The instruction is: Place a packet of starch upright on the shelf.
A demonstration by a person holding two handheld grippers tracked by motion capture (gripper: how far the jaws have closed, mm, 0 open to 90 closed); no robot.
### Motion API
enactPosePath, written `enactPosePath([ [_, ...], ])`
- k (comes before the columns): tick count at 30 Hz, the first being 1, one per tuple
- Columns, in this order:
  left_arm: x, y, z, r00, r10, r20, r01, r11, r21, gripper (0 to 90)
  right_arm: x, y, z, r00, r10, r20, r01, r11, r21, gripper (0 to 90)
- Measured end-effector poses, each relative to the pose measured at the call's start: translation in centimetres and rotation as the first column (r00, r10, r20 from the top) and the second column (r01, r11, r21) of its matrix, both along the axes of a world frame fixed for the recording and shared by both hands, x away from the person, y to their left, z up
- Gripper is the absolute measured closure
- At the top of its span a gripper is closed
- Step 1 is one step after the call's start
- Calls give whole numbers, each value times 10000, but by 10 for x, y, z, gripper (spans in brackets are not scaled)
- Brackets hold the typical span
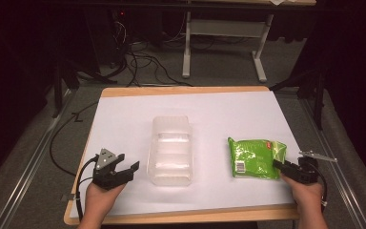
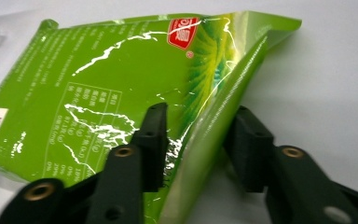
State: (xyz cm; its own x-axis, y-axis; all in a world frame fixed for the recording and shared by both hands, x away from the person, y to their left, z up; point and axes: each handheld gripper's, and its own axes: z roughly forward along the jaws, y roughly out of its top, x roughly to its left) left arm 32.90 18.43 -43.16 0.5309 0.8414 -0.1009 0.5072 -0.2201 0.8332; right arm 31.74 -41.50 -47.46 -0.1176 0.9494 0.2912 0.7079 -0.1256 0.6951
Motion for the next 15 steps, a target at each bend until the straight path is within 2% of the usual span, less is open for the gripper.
enactPosePath([
  [2, 0, 0, 0, 10000, -6, 1, 6, 10000, 12, 351, 0, -1, 0, 10000, -2, -38, 2, 10000, 5, 723],
  [6, 0, 0, 0, 10000, 2, 25, -2, 10000, 26, 352, 1, 2, 4, 9994, 269, 215, -264, 9994, -207, 830],
  [11, 0, 0, 1, 10000, 3, 70, -3, 10000, 31, 353, 1, 13, 14, 9944, 686, 798, -622, 9948, -808, 872],
  [15, 0, 1, 1, 10000, -4, 69, 3, 10000, 52, 354, -3, 17, 23, 9879, 683, 1392, -565, 9946, -873, 880],
])
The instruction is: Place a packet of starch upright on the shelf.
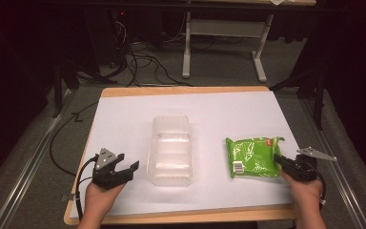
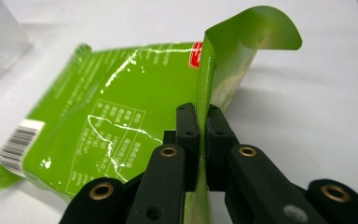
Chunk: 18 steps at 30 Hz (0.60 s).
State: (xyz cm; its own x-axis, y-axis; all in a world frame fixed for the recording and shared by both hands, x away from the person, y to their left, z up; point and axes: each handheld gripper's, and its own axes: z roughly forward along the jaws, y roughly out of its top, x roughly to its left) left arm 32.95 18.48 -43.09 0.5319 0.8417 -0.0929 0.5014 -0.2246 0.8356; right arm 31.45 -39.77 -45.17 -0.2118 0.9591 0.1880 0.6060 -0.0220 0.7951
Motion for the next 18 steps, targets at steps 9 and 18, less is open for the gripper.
enactPosePath([
  [9, 1, 0, 0, 10000, 18, 31, -18, 10000, 12, 357, -7, 18, 31, 9835, 383, 1767, -378, 9993, -58, 889],
  [18, 1, 1, 1, 9999, 65, 97, -65, 10000, 19, 358, -6, 40, 54, 9549, 907, 2829, -941, 9956, -18, 893],
])
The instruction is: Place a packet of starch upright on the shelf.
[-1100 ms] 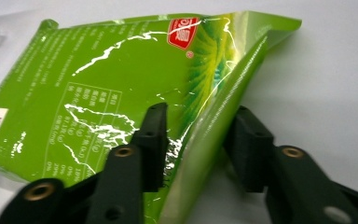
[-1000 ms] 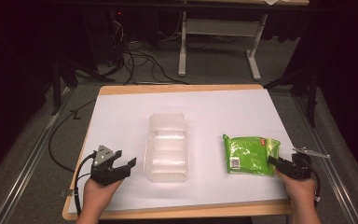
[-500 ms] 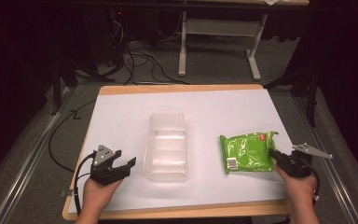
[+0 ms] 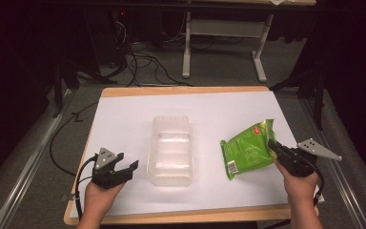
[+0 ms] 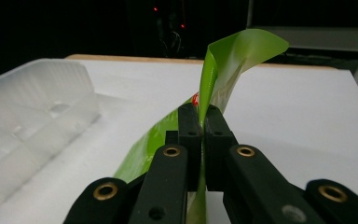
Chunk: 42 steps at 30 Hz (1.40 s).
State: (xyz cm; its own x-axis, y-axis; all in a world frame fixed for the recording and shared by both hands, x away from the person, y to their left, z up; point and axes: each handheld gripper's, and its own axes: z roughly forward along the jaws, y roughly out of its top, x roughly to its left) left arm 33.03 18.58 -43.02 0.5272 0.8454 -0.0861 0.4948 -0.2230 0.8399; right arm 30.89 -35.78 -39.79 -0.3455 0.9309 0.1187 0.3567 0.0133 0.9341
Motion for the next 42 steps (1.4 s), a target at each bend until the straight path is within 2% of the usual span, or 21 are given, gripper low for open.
enactPosePath([
  [11, -3, 1, 0, 10000, 30, 63, -31, 9999, 104, 368, 0, 35, 21, 9931, 585, 1015, -533, 9972, -529, 899],
  [18, -6, -1, -2, 10000, 6, 11, -7, 9997, 238, 393, -2, 53, 33, 9820, 837, 1691, -657, 9918, -1096, 900],
  [22, -6, 0, -2, 10000, 39, 9, -39, 9997, 245, 401, -3, 57, 38, 9730, 813, 2161, -583, 9922, -1105, 900],
  [29, -6, -1, -2, 10000, 65, 16, -66, 9997, 237, 405, -7, 52, 42, 9642, 492, 2606, -298, 9965, -779, 900],
  [33, -6, -2, -2, 10000, 42, 57, -44, 9995, 313, 412, -7, 54, 42, 9616, 510, 2697, -325, 9968, -726, 900],
  [38, -8, -8, -4, 9999, -61, 97, 57, 9989, 470, 449, 1, 59, 26, 9747, 743, 2108, -538, 9934, -1014, 892],
  [42, -7, -14, -9, 9983, -463, -355, 471, 9986, 229, 561, 0, 58, 25, 9757, 834, 2028, -693, 9947, -756, 863],
])
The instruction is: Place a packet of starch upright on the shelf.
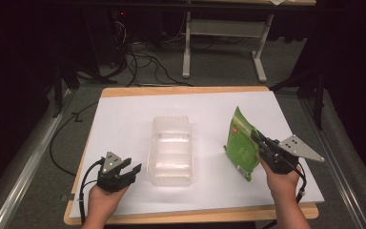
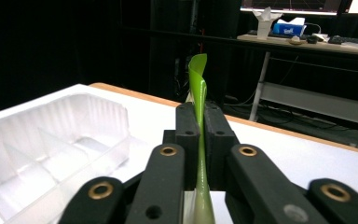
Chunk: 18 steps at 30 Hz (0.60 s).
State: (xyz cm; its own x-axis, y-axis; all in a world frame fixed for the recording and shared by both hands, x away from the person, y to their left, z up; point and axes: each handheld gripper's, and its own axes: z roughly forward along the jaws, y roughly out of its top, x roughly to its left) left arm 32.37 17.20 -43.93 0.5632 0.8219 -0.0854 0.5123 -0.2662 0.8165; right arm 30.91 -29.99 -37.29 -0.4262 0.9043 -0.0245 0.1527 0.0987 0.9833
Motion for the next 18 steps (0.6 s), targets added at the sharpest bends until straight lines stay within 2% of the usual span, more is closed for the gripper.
enactPosePath([
  [3, 1, -6, -3, 9995, -196, -267, 192, 9997, -146, 672, 1, -3, -2, 10000, 2, -35, -1, 9998, 213, 827],
  [6, 2, -12, -5, 9990, -277, -363, 266, 9992, -289, 747, 3, -7, -6, 9995, 80, -318, -66, 9989, 457, 783],
  [11, 1, -19, -8, 9971, -549, -519, 535, 9981, -290, 806, 7, -10, -14, 9964, 193, -820, -142, 9980, 619, 745],
  [18, -1, -26, -9, 9951, -807, -575, 796, 9966, -212, 860, 11, -7, -21, 9909, 343, -1305, -297, 9989, 374, 724],
])
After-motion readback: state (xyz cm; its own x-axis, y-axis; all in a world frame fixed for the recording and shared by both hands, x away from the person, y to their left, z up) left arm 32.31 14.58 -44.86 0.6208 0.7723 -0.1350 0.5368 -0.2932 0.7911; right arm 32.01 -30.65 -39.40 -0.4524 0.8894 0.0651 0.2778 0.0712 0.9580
